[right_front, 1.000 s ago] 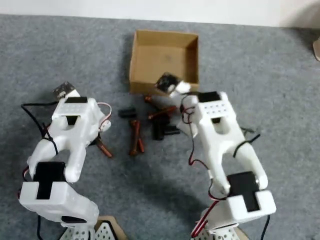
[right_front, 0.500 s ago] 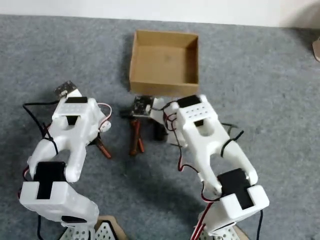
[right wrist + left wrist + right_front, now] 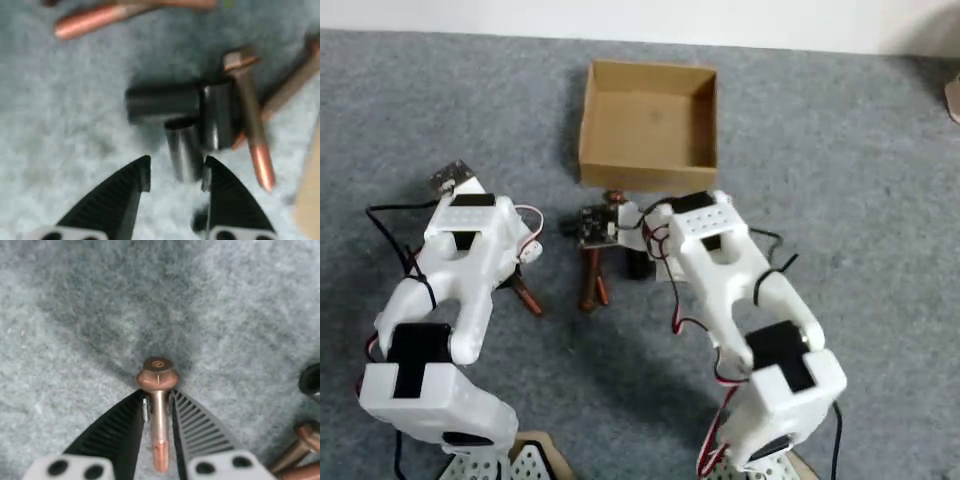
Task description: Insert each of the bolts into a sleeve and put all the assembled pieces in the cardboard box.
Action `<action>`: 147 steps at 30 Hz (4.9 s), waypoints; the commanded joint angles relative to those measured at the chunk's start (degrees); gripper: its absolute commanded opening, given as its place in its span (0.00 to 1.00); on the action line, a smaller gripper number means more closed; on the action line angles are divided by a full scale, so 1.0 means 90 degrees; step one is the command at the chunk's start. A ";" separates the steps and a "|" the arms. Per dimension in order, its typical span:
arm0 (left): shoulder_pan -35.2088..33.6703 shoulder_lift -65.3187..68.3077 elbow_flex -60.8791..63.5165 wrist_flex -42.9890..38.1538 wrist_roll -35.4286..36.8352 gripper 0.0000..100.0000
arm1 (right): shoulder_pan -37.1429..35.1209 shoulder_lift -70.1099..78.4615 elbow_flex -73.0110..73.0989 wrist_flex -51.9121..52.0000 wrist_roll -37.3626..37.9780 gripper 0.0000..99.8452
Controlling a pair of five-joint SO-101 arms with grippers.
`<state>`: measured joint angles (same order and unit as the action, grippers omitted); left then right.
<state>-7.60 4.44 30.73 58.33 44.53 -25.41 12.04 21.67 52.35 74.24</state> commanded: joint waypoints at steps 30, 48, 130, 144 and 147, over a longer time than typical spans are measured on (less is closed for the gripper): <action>0.0083 -0.0073 -0.0249 -0.0225 -0.3868 0.00 | -0.0327 -0.0337 -0.0298 -0.0435 -0.2501 0.01; 0.0474 -0.2808 0.1197 -0.0664 -0.4611 0.00 | 0.0435 -0.2974 0.0464 -0.0493 -0.5646 0.01; 0.2701 -0.5416 0.5231 -0.7297 -0.2354 0.00 | 0.0073 -1.0115 0.8943 -0.5553 -0.6310 0.00; 0.2926 -0.5426 0.5172 -0.8430 -0.2442 0.00 | -0.0190 -1.0105 0.8943 -0.5289 -0.6310 0.00; 0.3228 -0.5465 0.5172 -0.8596 -0.2589 0.00 | -0.0190 -1.0095 0.8943 -0.5280 -0.6310 0.00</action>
<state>18.51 -42.33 78.55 -16.40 22.46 -26.46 -78.07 96.04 4.62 16.66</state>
